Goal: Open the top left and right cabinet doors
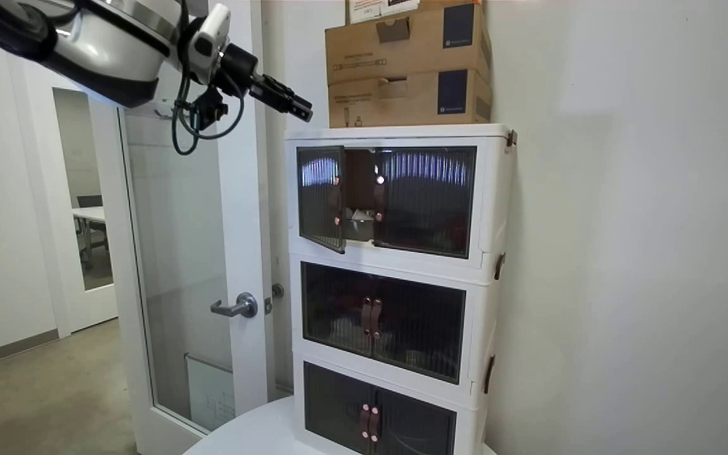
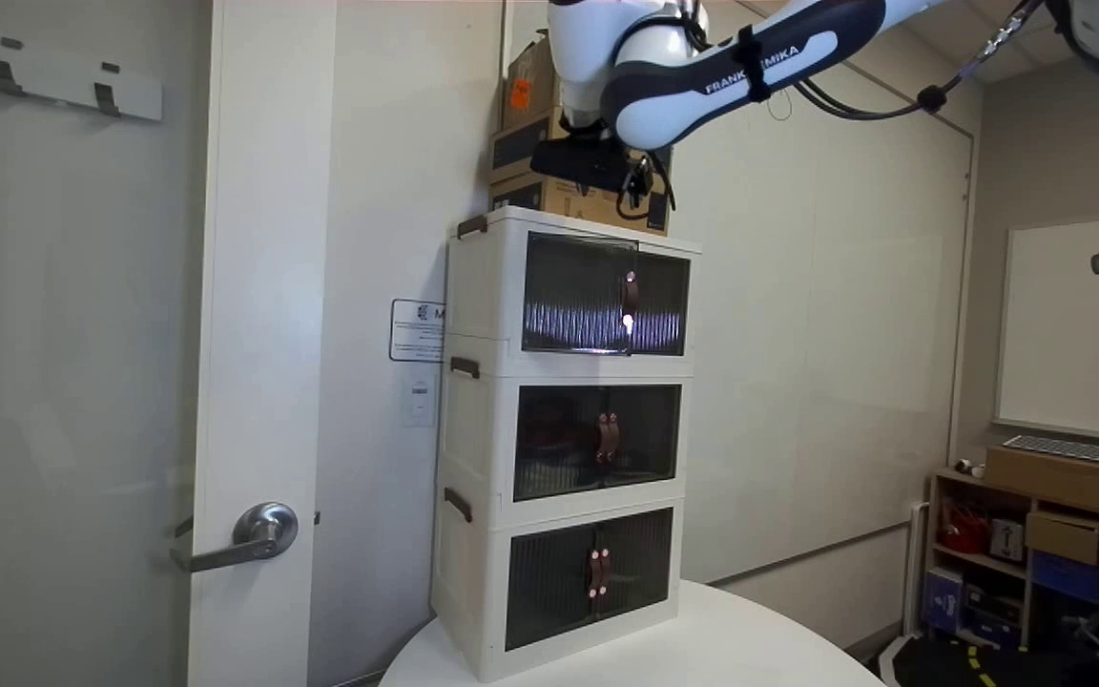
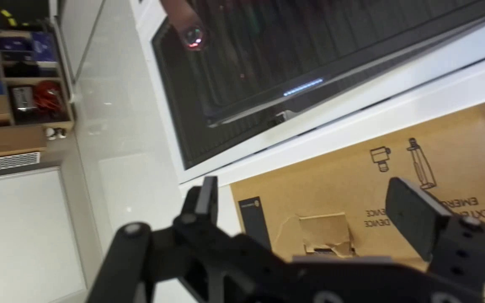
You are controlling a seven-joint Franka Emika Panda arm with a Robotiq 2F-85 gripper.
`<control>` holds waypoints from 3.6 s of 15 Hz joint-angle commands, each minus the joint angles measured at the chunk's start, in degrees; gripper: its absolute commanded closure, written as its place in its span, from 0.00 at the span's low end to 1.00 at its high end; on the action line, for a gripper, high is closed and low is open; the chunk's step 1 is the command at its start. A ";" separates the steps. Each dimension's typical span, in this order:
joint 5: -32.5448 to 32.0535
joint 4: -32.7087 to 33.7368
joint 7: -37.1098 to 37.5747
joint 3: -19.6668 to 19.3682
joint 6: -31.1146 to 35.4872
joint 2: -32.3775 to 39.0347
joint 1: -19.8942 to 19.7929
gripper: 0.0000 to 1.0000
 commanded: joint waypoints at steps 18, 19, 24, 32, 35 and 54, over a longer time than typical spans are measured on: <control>14.24 15.08 -17.37 -0.96 -31.98 7.57 11.56 0.00; 14.24 15.08 -17.37 -0.96 -31.98 7.57 11.58 0.00; 14.24 15.09 -17.37 -0.96 -31.98 7.60 11.63 0.00; 22.32 8.72 -21.80 1.01 -29.86 5.11 8.07 0.00; 20.69 -2.30 -24.91 2.13 -17.98 2.08 6.05 0.00; 42.44 -46.48 -43.15 0.14 2.87 -28.83 -3.41 0.00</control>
